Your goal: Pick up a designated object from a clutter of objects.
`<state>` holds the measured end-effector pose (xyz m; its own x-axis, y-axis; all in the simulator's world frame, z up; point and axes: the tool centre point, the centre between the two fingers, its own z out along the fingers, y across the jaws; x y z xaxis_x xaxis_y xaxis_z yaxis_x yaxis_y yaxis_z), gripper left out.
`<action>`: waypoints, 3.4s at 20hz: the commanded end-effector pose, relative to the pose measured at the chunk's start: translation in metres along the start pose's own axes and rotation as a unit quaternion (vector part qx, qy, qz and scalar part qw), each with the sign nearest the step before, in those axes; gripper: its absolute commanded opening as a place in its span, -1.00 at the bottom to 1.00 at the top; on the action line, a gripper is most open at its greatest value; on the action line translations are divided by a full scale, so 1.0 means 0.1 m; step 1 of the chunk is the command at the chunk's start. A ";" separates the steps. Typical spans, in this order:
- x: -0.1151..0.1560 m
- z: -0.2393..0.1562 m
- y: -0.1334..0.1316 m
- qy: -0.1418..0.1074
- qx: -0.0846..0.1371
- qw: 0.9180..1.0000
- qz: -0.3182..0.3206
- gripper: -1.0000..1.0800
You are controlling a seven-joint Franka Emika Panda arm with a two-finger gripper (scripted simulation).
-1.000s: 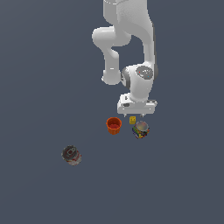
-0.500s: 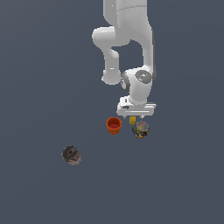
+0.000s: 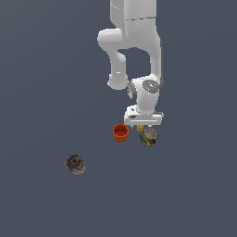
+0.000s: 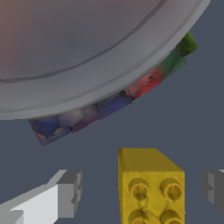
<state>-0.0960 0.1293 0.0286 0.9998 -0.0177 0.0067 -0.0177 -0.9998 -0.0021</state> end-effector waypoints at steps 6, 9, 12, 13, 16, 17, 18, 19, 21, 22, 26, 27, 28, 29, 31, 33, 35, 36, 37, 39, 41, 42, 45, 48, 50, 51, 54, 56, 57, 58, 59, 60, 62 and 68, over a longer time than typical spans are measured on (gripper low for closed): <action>-0.01 0.07 0.01 -0.003 -0.001 1.000 -0.002 -1.00; -0.01 0.07 0.01 -0.003 -0.001 1.000 -0.002 -1.00; 0.00 0.00 0.00 0.001 0.001 1.000 0.001 -1.00; 0.01 -0.01 0.00 0.001 0.001 1.000 0.001 -1.00; 0.03 -0.06 0.05 0.001 0.001 1.000 0.001 -1.00; 0.04 -0.09 0.07 0.001 0.001 1.000 0.001 -1.00; 0.05 -0.12 0.10 0.001 0.001 1.000 0.001 -1.00; 0.07 -0.15 0.13 0.001 0.001 1.000 0.001 -1.00; 0.11 -0.24 0.20 0.001 0.001 1.000 0.001 -1.00; 0.13 -0.29 0.24 0.001 0.001 1.000 0.001 -1.00; 0.23 -0.52 0.44 0.000 0.001 1.000 0.001 -1.00; 0.26 -0.59 0.50 0.000 0.001 1.000 0.001 -1.00; 0.30 -0.67 0.56 0.000 0.001 1.000 0.001 -1.00; 0.33 -0.74 0.63 0.000 0.001 1.000 0.001 -1.00; 0.41 -0.91 0.77 0.000 0.001 1.000 0.000 -1.00; 0.48 -1.08 0.91 0.000 0.002 1.000 0.000 -1.00; 0.56 -1.25 1.06 0.000 0.002 1.000 0.000 -1.00; 0.60 -1.34 1.13 -0.001 0.001 1.000 0.000 -1.00; 0.64 -1.43 1.20 -0.001 0.001 1.000 0.000 -1.00; 0.72 -1.60 1.35 -0.001 0.001 1.000 0.000 -1.00; 0.80 -1.77 1.50 -0.001 0.001 1.000 0.000 -1.00; 0.84 -1.86 1.57 -0.001 0.001 1.000 0.000 -1.00; 0.97 -2.12 1.79 -0.001 0.001 1.000 0.000 -1.00; 1.09 -2.37 2.00 -0.002 0.001 1.000 0.000 -1.00; 1.17 -2.52 2.12 -0.002 0.000 1.000 -0.001 -1.00; 1.20 -2.59 2.18 -0.002 0.000 1.000 -0.001 -1.00; 1.31 -2.79 2.35 -0.002 0.000 1.000 -0.001 -1.00; 1.38 -2.92 2.45 -0.003 0.000 1.000 -0.001 -1.00; 1.41 -2.98 2.50 -0.003 0.000 1.000 -0.001 -1.00; 1.44 -3.03 2.55 -0.003 0.000 1.000 -0.001 -1.00; 1.47 -3.09 2.59 -0.003 -0.001 1.000 -0.002 -1.00; 1.50 -3.14 2.64 -0.003 -0.001 1.000 -0.002 -1.00; 1.56 -3.24 2.72 -0.003 -0.001 1.000 -0.002 -1.00; 1.69 -3.45 2.90 -0.003 -0.001 1.000 -0.002 -1.00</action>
<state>0.0623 -0.1598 0.3693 0.9999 -0.0145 0.0007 -0.0145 -0.9999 -0.0002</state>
